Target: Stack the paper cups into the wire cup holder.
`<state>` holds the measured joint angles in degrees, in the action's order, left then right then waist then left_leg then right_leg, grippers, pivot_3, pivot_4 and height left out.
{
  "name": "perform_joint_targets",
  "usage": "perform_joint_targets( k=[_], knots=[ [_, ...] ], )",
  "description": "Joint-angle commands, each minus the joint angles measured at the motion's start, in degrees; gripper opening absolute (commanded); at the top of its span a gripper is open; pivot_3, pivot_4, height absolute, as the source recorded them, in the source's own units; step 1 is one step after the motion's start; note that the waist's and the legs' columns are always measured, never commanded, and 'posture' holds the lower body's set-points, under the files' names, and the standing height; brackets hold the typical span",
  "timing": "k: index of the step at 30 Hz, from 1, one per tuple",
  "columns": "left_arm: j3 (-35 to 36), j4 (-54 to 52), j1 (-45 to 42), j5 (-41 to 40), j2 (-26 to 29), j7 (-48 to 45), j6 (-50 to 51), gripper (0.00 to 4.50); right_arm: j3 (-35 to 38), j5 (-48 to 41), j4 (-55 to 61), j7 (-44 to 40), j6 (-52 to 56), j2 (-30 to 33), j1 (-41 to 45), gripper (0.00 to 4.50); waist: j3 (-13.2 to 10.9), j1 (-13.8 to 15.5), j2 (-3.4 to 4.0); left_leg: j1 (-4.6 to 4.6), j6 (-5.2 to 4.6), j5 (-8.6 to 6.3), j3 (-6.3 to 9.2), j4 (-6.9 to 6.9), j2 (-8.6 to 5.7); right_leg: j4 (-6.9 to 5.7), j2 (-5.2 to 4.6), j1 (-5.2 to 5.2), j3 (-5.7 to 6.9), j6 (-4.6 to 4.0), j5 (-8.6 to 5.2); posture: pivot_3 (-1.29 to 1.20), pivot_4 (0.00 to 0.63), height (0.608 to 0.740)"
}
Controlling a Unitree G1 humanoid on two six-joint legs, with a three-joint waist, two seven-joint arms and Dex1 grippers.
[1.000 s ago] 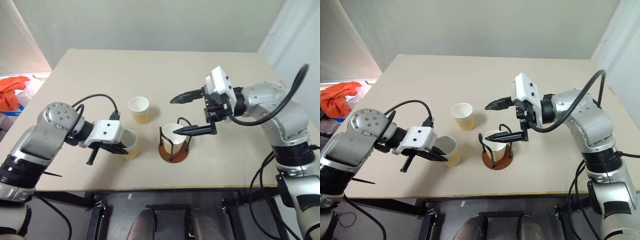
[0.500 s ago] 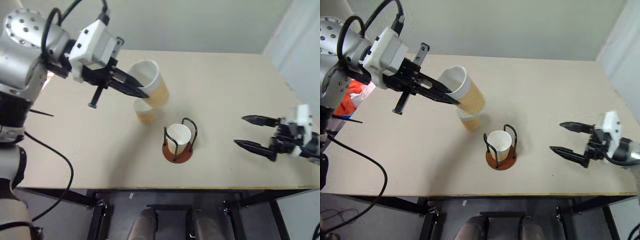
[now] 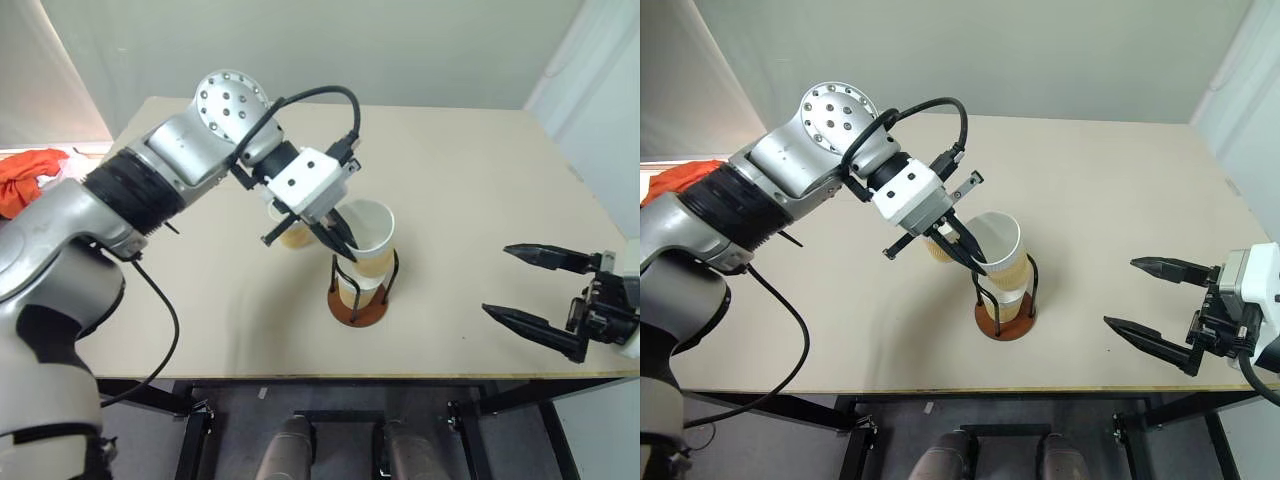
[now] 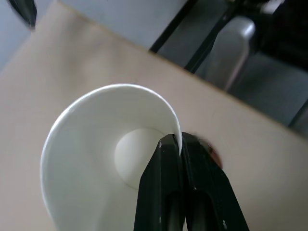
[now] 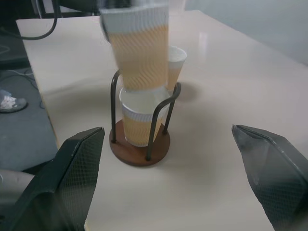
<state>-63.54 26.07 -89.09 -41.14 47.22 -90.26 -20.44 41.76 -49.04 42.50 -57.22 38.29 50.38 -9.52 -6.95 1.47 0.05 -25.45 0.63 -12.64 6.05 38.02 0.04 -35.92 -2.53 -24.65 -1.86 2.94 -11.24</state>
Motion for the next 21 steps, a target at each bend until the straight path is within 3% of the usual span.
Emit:
perform_joint_targets(
  k=[1, 6, 21],
  knots=[
    [-0.23, 3.74, -2.0, 1.85, -1.88, -2.24, -4.06, 0.02, 3.78, -2.49, 2.82, 1.9, 0.36, 0.8, -1.36, 4.5, 0.0, 0.22, 0.0, -0.04, -0.04, -0.13, -0.02, 0.09, -0.01, 0.01, -0.01, 0.0, -0.01, 0.04, -0.03, 0.0, 0.15, 0.74],
    [-0.71, 4.05, -2.04, 0.5, -3.17, -2.24, -5.42, 0.02, 5.6, -3.38, 4.38, 3.95, 0.5, 0.77, -3.6, 4.5, 0.0, 0.73, 0.0, -0.24, 0.08, -0.29, -0.02, 0.28, -0.12, 0.11, -0.08, -0.01, -0.01, 0.67, 0.25, 0.0, 0.15, 0.74],
    [-2.48, 2.66, -2.25, -0.4, -3.67, -2.24, -6.7, 0.02, 5.32, -3.79, 4.42, 7.01, -0.09, 2.37, -4.27, 4.5, 0.01, 1.17, 0.01, -0.36, 0.05, -0.52, -0.11, 0.48, -0.16, 0.13, -0.18, -0.05, 0.02, 0.87, 0.16, 0.0, 0.15, 0.74]
  ],
)
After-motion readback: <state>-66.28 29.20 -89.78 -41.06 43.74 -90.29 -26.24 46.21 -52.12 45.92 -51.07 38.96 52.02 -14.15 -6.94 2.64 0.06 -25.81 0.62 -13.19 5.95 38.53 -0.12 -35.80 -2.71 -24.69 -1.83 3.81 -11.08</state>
